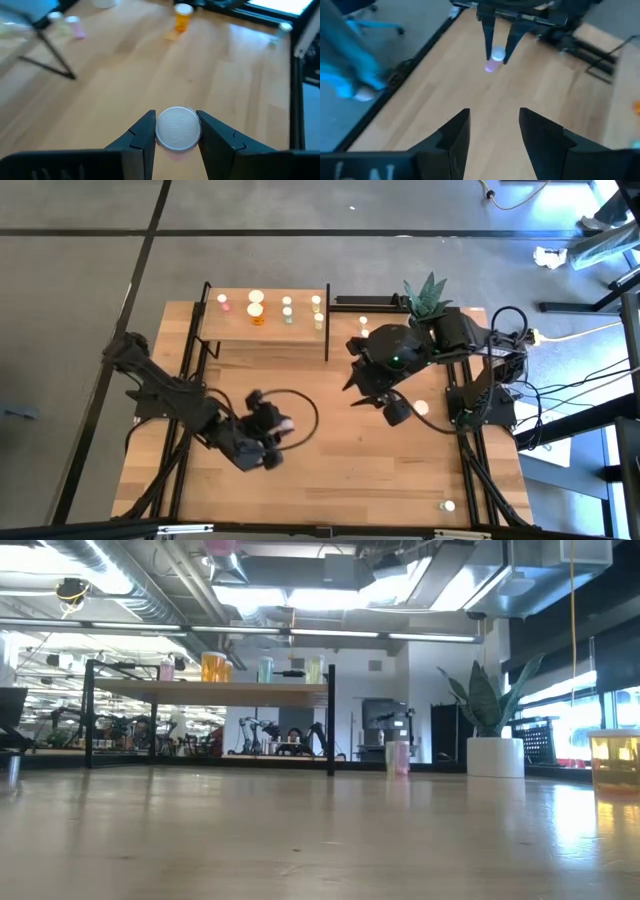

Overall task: Pick and place medicine bottles onto shelf by color
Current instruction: Put the bottom pink pill bottle on the shelf aligned with the other pink pill bottle

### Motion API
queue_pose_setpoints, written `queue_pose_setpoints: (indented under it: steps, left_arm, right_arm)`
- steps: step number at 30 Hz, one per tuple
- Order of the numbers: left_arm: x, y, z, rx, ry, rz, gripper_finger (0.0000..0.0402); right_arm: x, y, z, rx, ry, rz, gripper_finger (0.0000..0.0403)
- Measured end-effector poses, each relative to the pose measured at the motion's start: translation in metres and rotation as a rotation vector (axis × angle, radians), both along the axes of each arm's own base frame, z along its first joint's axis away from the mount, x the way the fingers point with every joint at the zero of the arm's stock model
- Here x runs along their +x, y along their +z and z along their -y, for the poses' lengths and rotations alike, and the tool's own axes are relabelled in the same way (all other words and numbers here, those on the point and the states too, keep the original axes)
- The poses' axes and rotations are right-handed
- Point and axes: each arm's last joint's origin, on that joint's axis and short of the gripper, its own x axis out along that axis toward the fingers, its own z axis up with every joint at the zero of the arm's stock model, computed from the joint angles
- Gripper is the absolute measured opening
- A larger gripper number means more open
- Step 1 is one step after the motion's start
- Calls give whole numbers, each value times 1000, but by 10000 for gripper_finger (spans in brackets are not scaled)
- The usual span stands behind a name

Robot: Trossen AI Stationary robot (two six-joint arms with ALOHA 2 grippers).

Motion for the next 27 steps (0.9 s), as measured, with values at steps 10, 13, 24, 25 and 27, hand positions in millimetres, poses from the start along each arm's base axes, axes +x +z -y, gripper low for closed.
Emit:
queue_pose_setpoints:
  steps: [10, 13, 24, 25, 27]
  left_arm:
    - [-50, 36, -54, -11, 211, 30, 113]
    - [-62, 41, -70, -4, 284, 29, 113]
    - [-78, 47, -133, 57, 602, -18, 113]
    - [-79, 47, -139, 54, 644, -23, 113]
    - [-81, 46, -152, 42, 737, -28, 113]
  right_arm:
    - [30, -17, 18, -98, -326, 85, 172]
    - [35, -18, 25, -92, -384, 117, 172]
    - [41, -14, 59, -137, -541, 183, 172]
    - [41, -14, 62, -137, -551, 182, 172]
    - [41, -14, 68, -135, -570, 180, 172]
